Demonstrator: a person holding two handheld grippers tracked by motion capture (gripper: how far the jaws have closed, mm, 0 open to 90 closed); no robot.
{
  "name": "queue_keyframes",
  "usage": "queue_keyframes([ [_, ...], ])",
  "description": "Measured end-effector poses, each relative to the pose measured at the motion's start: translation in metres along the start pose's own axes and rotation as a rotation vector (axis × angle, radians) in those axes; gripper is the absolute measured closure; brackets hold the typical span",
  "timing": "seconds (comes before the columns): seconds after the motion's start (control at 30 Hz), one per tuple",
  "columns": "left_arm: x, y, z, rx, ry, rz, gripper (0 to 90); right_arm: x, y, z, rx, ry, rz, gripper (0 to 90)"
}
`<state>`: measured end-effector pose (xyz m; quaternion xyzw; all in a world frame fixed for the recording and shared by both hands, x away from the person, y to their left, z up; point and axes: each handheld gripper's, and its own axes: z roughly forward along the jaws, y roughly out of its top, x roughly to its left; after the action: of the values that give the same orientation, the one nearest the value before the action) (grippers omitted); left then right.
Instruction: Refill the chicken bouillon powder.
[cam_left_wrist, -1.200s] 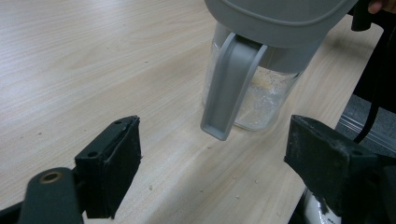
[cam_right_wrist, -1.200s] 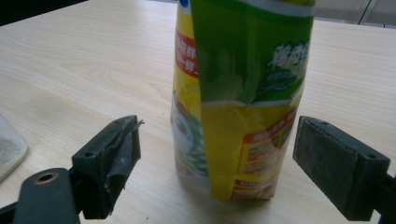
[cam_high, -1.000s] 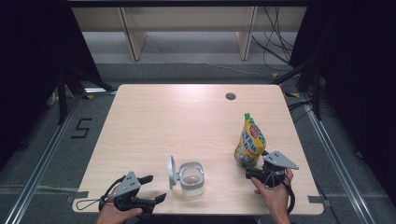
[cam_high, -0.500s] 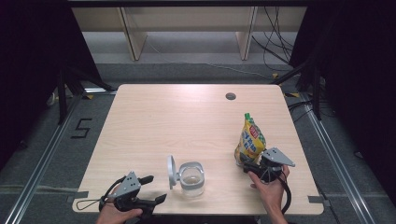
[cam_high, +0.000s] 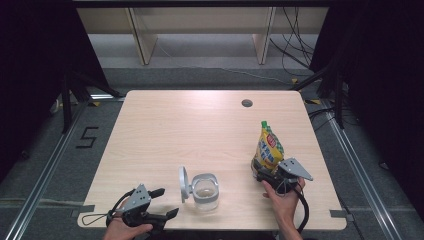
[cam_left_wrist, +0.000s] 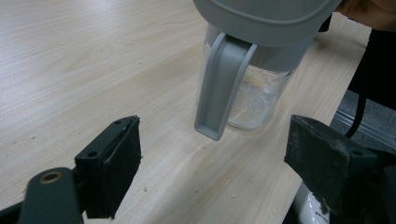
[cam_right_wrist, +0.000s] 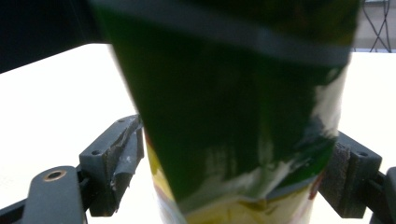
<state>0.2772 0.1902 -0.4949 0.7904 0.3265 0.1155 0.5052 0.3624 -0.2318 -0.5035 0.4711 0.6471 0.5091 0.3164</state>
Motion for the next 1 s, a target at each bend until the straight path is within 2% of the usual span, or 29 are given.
queue_keyframes([
  [0.07, 0.001, 0.001, 0.000, 0.001, -0.002, 0.024, 17.9, 0.000, -0.001, 0.002, -0.012, -0.006, -0.010, 19.2],
  [0.17, 0.001, 0.001, -0.001, 0.019, 0.004, 0.033, 17.9, 0.002, -0.002, 0.004, -0.022, -0.004, 0.011, 20.6],
  [0.2, 0.001, 0.000, -0.001, 0.018, 0.004, 0.021, 17.9, 0.002, -0.002, 0.005, -0.026, -0.013, -0.006, 20.9],
  [0.23, 0.000, 0.000, 0.000, -0.001, -0.006, 0.002, 17.9, 0.002, -0.002, 0.005, -0.028, -0.029, -0.007, 22.0],
  [0.27, -0.001, 0.000, 0.000, -0.007, -0.006, -0.006, 17.9, 0.003, -0.002, 0.005, -0.017, -0.023, 0.005, 22.3],
  [0.3, 0.000, 0.001, 0.000, -0.006, -0.008, 0.009, 17.9, 0.002, -0.002, 0.005, -0.029, -0.033, -0.007, 22.3],
  [0.33, 0.001, 0.001, -0.001, -0.009, -0.010, 0.021, 17.9, 0.003, -0.003, 0.007, -0.042, -0.027, 0.012, 22.8],
  [0.4, 0.000, 0.001, 0.000, -0.006, -0.011, 0.018, 17.9, 0.003, -0.004, 0.008, -0.043, -0.044, -0.007, 24.1],
  [0.43, 0.000, 0.001, 0.000, -0.005, -0.012, 0.019, 17.9, 0.003, -0.005, 0.008, -0.023, -0.045, 0.006, 24.4],
  [0.53, -0.001, 0.001, 0.000, -0.009, -0.014, 0.017, 17.9, 0.002, -0.007, 0.011, -0.046, -0.042, 0.005, 25.3],
  [0.6, -0.001, 0.001, 0.000, -0.009, -0.014, 0.018, 17.9, 0.002, -0.008, 0.012, -0.043, -0.055, -0.004, 25.5],
  [0.63, 0.001, 0.001, -0.002, 0.014, -0.006, 0.042, 17.9, 0.002, -0.008, 0.011, -0.043, -0.045, 0.005, 25.5],
  [0.67, -0.001, 0.001, -0.001, 0.002, -0.007, 0.022, 17.9, 0.002, -0.009, 0.012, -0.042, -0.040, 0.000, 25.5],
  [0.7, -0.002, 0.001, -0.001, 0.005, -0.008, 0.002, 17.9, 0.000, -0.009, 0.011, -0.029, 0.009, -0.001, 25.5],
  [0.73, -0.002, 0.001, -0.001, 0.006, -0.010, 0.003, 17.9, 0.001, -0.010, 0.014, -0.056, -0.060, -0.018, 25.5],
  [0.77, -0.002, 0.001, 0.000, -0.002, -0.015, 0.003, 17.9, 0.001, -0.010, 0.014, -0.057, -0.060, -0.015, 25.5],
  [0.8, -0.001, 0.001, -0.001, 0.005, -0.020, 0.020, 17.8, 0.002, -0.010, 0.014, -0.048, -0.058, -0.007, 25.5],
  [0.83, -0.001, 0.001, -0.001, 0.004, -0.021, 0.025, 17.8, 0.001, -0.010, 0.014, -0.056, -0.061, -0.023, 25.5],
  [0.97, -0.001, 0.001, 0.000, -0.001, -0.017, 0.025, 17.8, 0.001, -0.010, 0.015, -0.058, -0.061, -0.015, 26.4],
  [1.0, -0.002, 0.001, 0.000, 0.000, -0.015, 0.002, 17.8, 0.001, -0.010, 0.014, -0.048, -0.047, 0.000, 26.7],
])
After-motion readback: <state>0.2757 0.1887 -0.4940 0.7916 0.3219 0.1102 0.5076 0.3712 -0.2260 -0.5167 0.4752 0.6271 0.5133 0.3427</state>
